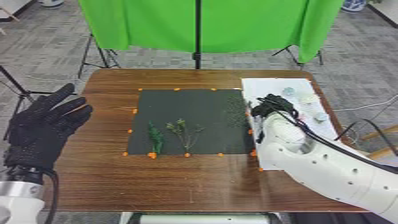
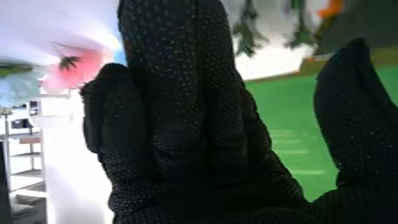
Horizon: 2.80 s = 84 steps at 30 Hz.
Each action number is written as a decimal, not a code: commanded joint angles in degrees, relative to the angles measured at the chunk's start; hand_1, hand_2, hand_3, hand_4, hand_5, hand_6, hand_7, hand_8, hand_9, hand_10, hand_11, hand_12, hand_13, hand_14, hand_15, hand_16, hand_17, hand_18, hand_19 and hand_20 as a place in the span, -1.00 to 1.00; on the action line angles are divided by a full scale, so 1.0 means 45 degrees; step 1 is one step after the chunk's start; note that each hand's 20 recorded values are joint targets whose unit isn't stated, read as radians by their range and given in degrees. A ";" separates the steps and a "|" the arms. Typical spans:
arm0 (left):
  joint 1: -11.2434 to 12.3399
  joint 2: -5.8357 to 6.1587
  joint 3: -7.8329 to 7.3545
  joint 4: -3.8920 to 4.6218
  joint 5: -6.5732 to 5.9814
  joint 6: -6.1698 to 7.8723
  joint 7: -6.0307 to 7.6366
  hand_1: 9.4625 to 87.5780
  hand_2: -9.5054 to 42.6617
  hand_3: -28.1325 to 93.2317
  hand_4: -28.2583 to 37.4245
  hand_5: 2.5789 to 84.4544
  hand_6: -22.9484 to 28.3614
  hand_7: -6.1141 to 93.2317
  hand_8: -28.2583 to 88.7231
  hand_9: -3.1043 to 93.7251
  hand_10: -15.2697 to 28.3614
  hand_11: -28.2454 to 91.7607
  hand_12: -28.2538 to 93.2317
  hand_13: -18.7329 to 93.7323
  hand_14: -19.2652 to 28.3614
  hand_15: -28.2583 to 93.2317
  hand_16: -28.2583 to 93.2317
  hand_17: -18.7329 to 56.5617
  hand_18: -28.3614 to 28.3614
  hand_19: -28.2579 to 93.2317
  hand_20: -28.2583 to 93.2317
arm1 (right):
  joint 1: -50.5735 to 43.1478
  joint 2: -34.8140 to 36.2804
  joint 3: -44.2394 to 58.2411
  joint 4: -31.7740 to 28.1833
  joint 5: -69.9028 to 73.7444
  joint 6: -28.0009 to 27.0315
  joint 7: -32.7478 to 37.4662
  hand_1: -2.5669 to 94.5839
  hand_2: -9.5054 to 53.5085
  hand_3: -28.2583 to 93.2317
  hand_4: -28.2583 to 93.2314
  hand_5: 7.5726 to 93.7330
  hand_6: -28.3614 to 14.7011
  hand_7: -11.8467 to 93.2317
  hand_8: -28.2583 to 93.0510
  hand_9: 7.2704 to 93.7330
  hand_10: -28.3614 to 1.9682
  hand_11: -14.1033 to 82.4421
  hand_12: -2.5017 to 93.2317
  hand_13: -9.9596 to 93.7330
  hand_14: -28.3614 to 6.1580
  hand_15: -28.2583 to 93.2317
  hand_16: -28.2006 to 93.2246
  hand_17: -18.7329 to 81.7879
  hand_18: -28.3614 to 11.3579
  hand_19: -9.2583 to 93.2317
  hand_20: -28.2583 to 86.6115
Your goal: Arrange flowers
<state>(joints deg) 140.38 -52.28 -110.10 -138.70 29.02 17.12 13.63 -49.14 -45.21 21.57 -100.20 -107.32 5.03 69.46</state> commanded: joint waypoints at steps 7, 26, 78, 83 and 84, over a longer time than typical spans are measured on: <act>-0.0206 -0.0041 0.0113 0.0178 0.0039 -0.0188 -0.0318 -0.69 -0.33 0.75 -0.94 -0.17 0.29 -0.57 -0.68 -0.24 0.68 -0.05 -0.34 -0.23 0.98 0.29 -0.69 -0.70 0.92 0.48 -0.34 | 0.0691 -0.0132 -0.1911 0.0786 -0.0413 0.0094 -0.0402 -0.30 -0.83 0.58 -0.90 0.32 0.06 -0.53 -0.71 0.82 -0.14 -0.23 -0.62 0.84 0.05 0.25 -0.27 0.48 -0.50 1.00 -0.39; -0.0219 -0.0043 0.0195 0.0194 -0.0001 -0.0233 -0.0090 -0.69 -0.33 0.74 -0.94 -0.17 0.29 -0.57 -0.68 -0.24 0.68 -0.05 -0.34 -0.23 0.98 0.29 -0.68 -0.71 0.92 0.48 -0.34 | 0.1823 -0.0987 -0.4896 0.2001 -0.1197 0.0608 -0.1182 -0.08 -1.00 0.59 -0.99 0.59 0.27 -0.40 -0.60 0.85 0.12 -0.19 -0.61 0.84 0.22 0.28 -0.28 0.45 -0.46 1.00 -0.37; 0.0478 -0.0075 -0.0223 -0.0113 0.0104 0.0160 -0.0267 -0.69 -0.33 0.74 -0.94 -0.17 0.29 -0.57 -0.69 -0.24 0.68 -0.05 -0.34 -0.23 0.98 0.29 -0.68 -0.68 0.93 0.52 -0.32 | -0.0032 -0.0711 -0.2592 -0.2269 -0.2543 0.1360 -0.1424 0.18 -1.00 0.70 -0.98 0.89 0.14 -0.37 -0.28 1.00 0.24 -0.02 -0.51 0.93 0.33 0.48 -0.23 0.38 -0.68 1.00 0.07; 0.0227 -0.0095 -0.0187 -0.0055 0.0145 0.0077 -0.0516 -0.69 -0.33 0.74 -0.94 -0.17 0.29 -0.57 -0.68 -0.24 0.68 -0.05 -0.34 -0.23 0.98 0.29 -0.68 -0.69 0.93 0.51 -0.32 | -0.0042 -0.0950 -0.3100 -0.2389 -0.2700 0.1131 -0.1390 0.18 -1.00 0.70 -0.98 0.89 0.14 -0.37 -0.28 1.00 0.24 -0.02 -0.51 0.93 0.32 0.48 -0.23 0.38 -0.68 1.00 0.08; 0.0203 -0.0098 -0.0186 -0.0045 0.0147 0.0063 -0.0540 -0.69 -0.33 0.74 -0.94 -0.17 0.29 -0.57 -0.68 -0.24 0.68 -0.05 -0.34 -0.23 0.98 0.29 -0.68 -0.69 0.93 0.51 -0.32 | -0.0068 -0.0983 -0.3116 -0.2426 -0.2547 0.1102 -0.1390 0.18 -1.00 0.70 -0.98 0.89 0.14 -0.38 -0.28 1.00 0.24 -0.01 -0.51 0.93 0.32 0.48 -0.23 0.38 -0.68 1.00 0.08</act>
<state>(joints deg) 141.52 -52.16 -111.03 -139.04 29.23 17.27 12.69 -49.08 -47.98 9.60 -109.94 -117.73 11.29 62.92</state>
